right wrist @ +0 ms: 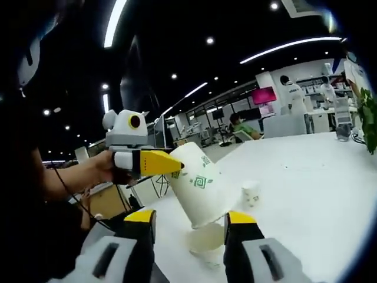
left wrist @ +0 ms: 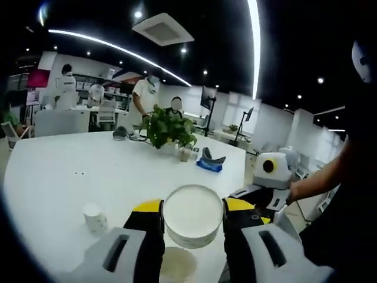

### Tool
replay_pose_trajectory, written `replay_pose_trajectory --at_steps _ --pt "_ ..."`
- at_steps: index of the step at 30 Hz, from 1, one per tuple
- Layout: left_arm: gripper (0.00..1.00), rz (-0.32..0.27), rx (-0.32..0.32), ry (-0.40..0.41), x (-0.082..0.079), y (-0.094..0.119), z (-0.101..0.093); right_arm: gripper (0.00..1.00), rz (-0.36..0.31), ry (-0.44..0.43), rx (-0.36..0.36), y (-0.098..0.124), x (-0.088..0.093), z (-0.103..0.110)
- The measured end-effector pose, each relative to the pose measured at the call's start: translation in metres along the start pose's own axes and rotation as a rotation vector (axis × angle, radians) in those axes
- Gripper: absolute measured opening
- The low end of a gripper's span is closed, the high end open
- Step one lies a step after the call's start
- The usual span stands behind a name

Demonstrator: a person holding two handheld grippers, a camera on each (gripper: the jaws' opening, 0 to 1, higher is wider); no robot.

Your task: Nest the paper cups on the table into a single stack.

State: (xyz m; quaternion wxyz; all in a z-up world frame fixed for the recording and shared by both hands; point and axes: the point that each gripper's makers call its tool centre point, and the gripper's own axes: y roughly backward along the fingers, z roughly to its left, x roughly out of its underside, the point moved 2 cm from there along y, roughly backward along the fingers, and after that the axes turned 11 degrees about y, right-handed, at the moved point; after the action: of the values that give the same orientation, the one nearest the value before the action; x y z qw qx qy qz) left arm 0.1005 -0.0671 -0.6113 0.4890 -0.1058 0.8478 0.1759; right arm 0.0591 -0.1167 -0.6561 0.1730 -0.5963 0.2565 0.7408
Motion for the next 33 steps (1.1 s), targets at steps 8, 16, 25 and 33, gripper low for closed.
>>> replay_pose_trajectory --at_steps 8,16,25,33 --pt "0.36 0.122 0.049 -0.051 0.037 0.014 0.001 0.30 -0.043 -0.063 -0.040 0.010 -0.014 -0.002" --pt "0.36 0.213 0.089 -0.092 0.061 0.020 -0.002 0.14 -0.095 -0.145 -0.116 0.010 -0.025 0.010" --pt "0.36 0.277 0.082 -0.102 0.077 0.017 -0.002 0.01 -0.110 -0.142 -0.139 0.010 -0.033 0.015" --pt "0.35 0.272 0.065 -0.107 0.078 0.015 0.000 0.00 -0.095 -0.119 -0.150 0.011 -0.037 0.015"
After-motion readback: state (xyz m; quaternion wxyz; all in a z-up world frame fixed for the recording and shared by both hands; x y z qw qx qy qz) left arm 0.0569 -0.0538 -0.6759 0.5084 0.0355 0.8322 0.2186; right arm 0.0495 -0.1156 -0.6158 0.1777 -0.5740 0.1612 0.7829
